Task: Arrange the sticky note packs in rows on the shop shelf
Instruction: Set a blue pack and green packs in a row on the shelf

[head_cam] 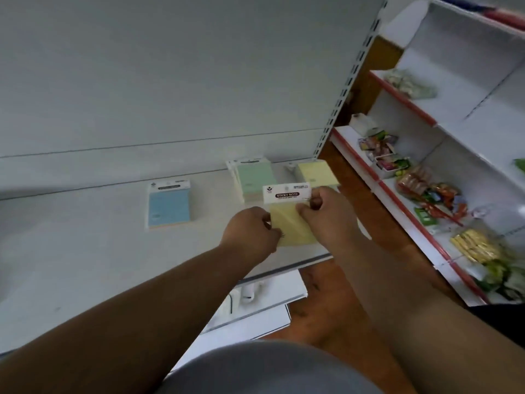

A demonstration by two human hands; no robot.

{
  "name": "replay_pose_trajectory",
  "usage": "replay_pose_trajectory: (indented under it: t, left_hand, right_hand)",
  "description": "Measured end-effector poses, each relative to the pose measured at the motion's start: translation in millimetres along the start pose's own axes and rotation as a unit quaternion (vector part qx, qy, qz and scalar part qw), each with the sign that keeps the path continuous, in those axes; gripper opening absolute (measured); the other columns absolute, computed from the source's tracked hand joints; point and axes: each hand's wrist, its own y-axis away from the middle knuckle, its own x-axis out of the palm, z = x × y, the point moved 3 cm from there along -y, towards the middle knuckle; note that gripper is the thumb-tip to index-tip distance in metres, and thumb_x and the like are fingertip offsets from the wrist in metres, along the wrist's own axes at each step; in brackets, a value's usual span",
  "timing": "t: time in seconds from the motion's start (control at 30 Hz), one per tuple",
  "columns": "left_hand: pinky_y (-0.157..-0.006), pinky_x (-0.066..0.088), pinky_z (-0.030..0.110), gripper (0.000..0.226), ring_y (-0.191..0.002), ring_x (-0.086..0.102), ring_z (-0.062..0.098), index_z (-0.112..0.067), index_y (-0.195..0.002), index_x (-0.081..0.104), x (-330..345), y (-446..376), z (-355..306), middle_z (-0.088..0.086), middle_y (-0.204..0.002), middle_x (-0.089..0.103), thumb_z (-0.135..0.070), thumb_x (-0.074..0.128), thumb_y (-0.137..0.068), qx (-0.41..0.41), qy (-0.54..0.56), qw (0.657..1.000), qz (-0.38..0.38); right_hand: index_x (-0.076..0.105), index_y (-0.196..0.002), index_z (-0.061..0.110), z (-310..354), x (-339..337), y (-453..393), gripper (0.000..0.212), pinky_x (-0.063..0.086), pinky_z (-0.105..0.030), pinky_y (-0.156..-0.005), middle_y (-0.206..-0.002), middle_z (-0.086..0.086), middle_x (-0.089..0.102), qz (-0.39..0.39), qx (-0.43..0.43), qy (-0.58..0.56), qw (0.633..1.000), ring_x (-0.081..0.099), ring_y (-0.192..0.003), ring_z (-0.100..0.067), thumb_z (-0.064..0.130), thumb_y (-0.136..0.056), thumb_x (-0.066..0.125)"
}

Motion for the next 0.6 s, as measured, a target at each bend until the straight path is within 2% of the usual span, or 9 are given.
replay_pose_trajectory:
  t: [0.07, 0.13, 0.23, 0.33, 0.43, 0.5, 0.6]
  left_hand:
    - [-0.073, 0.06, 0.041, 0.011, -0.071, 0.072, 0.02, -0.023, -0.076, 0.058, 34, -9, -22, 0.003, -0.077, 0.073, -0.022, 0.069, -0.08, 0.009, -0.006, 1.0, 0.022]
    - [-0.073, 0.06, 0.04, 0.013, -0.072, 0.072, 0.022, -0.018, -0.087, 0.06, 61, -17, -38, 0.004, -0.08, 0.074, -0.025, 0.069, -0.079, 0.012, -0.016, 0.999, 0.032]
    - [-0.076, 0.059, 0.038, 0.034, -0.078, 0.071, 0.024, -0.011, -0.103, 0.066, 87, -30, -54, 0.006, -0.084, 0.073, -0.032, 0.07, -0.076, 0.005, -0.061, 0.997, 0.037]
    - [-0.074, 0.06, 0.035, 0.027, -0.071, 0.071, 0.02, -0.014, -0.092, 0.069, 97, -39, -61, 0.002, -0.074, 0.073, -0.033, 0.073, -0.073, -0.01, -0.088, 0.995, 0.034]
    - [-0.074, 0.059, 0.035, 0.033, -0.068, 0.071, 0.018, -0.014, -0.089, 0.062, 97, -42, -62, 0.002, -0.067, 0.072, -0.035, 0.078, -0.069, -0.03, -0.11, 0.993, 0.015]
    - [-0.071, 0.059, 0.035, 0.038, -0.065, 0.071, 0.018, -0.016, -0.091, 0.056, 94, -40, -61, 0.002, -0.068, 0.072, -0.034, 0.081, -0.068, -0.039, -0.093, 0.995, 0.006]
    - [-0.06, 0.055, 0.028, 0.032, -0.052, 0.068, 0.01, -0.019, -0.089, 0.054, 89, -34, -60, 0.0, -0.065, 0.072, -0.03, 0.079, -0.074, -0.034, -0.055, 0.998, 0.01]
  right_hand:
    - [0.063, -0.107, 0.017, -32, -22, -7, 0.023, 0.037, -0.018, -0.059, -0.097, 0.006, 0.065, 0.003, 0.013, 0.002, 1.0, 0.058, -0.085, -0.011, 0.029, -0.087, 0.067]
    - [0.063, -0.111, 0.015, -56, -37, -14, 0.028, 0.04, -0.021, -0.065, -0.103, 0.002, 0.067, 0.011, 0.022, 0.014, 1.0, 0.061, -0.09, -0.015, 0.029, -0.088, 0.067]
    - [0.064, -0.113, 0.013, -79, -47, -27, 0.029, 0.039, -0.023, -0.074, -0.111, -0.004, 0.069, 0.023, 0.023, 0.043, 0.999, 0.064, -0.101, -0.022, 0.027, -0.088, 0.067]
    - [0.062, -0.112, 0.012, -89, -45, -37, 0.028, 0.035, -0.023, -0.071, -0.11, -0.006, 0.067, 0.05, 0.024, 0.076, 0.996, 0.061, -0.097, -0.022, 0.026, -0.089, 0.066]
    - [0.057, -0.111, 0.012, -93, -40, -41, 0.031, 0.037, -0.026, -0.07, -0.105, -0.007, 0.063, 0.065, 0.027, 0.09, 0.993, 0.06, -0.097, -0.024, 0.028, -0.087, 0.068]
    - [0.05, -0.111, 0.013, -92, -40, -43, 0.039, 0.041, -0.03, -0.069, -0.107, -0.007, 0.059, 0.037, 0.019, 0.11, 0.993, 0.059, -0.097, -0.026, 0.03, -0.083, 0.071]
    - [0.047, -0.111, 0.013, -79, -39, -40, 0.039, 0.045, -0.033, -0.072, -0.109, -0.009, 0.057, -0.003, -0.023, 0.143, 0.989, 0.058, -0.099, -0.027, 0.024, -0.082, 0.071]
